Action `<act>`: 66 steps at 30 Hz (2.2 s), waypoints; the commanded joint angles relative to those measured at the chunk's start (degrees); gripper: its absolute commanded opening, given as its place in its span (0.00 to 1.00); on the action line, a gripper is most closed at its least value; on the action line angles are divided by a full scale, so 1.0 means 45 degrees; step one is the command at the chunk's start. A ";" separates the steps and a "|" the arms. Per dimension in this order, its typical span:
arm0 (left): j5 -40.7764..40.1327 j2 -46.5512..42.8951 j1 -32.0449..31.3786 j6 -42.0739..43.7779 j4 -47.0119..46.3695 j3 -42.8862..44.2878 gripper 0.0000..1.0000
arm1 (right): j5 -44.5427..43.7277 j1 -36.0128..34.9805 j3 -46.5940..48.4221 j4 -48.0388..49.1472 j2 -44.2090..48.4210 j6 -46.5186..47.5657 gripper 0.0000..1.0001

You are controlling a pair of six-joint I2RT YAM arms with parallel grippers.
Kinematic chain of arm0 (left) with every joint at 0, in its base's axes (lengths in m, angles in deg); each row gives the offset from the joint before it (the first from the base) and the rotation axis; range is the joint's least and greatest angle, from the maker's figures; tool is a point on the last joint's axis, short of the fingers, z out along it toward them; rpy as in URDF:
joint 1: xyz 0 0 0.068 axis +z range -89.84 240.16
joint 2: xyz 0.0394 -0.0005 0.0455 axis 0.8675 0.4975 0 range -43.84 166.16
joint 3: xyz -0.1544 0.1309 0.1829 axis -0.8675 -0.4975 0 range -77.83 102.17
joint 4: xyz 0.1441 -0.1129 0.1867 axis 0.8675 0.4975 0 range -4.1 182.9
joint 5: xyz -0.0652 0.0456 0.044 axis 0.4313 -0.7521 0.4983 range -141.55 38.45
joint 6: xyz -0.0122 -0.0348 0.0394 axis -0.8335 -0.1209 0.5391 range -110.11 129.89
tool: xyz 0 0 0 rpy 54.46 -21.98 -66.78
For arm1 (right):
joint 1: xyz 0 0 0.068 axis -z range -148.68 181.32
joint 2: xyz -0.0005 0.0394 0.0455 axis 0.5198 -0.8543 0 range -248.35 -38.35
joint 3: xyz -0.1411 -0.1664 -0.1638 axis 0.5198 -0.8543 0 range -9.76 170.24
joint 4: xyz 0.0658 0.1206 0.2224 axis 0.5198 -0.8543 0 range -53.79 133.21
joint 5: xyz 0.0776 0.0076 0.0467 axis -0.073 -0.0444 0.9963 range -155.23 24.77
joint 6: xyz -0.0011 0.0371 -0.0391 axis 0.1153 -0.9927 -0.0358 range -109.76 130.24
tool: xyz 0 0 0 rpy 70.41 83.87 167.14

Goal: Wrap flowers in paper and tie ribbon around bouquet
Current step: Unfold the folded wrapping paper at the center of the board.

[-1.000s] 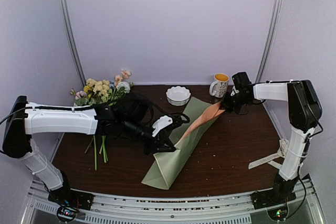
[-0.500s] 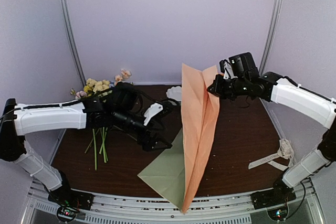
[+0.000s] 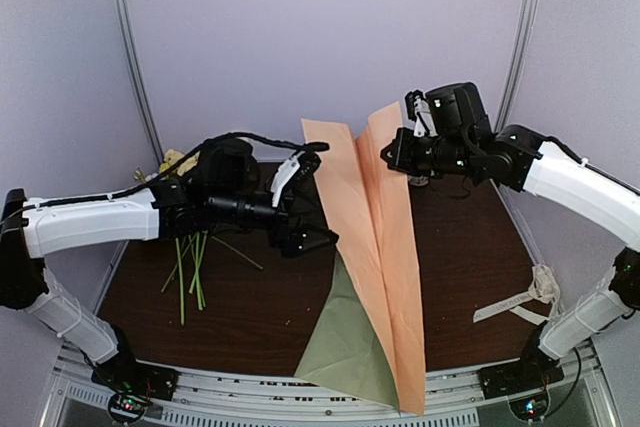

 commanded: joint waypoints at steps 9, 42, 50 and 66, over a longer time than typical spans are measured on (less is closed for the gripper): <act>-0.1681 0.2140 0.0099 -0.1738 -0.2635 -0.0030 0.81 | -0.0696 -0.0392 0.0774 0.0120 -0.0305 0.0261 0.00; -0.6442 -0.4370 0.2938 0.2087 0.9769 0.2830 0.00 | 0.5036 0.4360 0.1096 -0.6401 0.3851 0.3499 0.00; -0.7266 -0.3780 0.2938 0.2723 1.1856 0.5822 0.00 | 0.6278 0.4359 0.1993 -0.6676 0.3567 0.2811 0.00; -0.7300 0.3261 0.4210 0.3014 1.2414 0.5720 0.00 | 0.4964 0.4355 -0.4689 -0.0874 0.0817 0.0327 0.00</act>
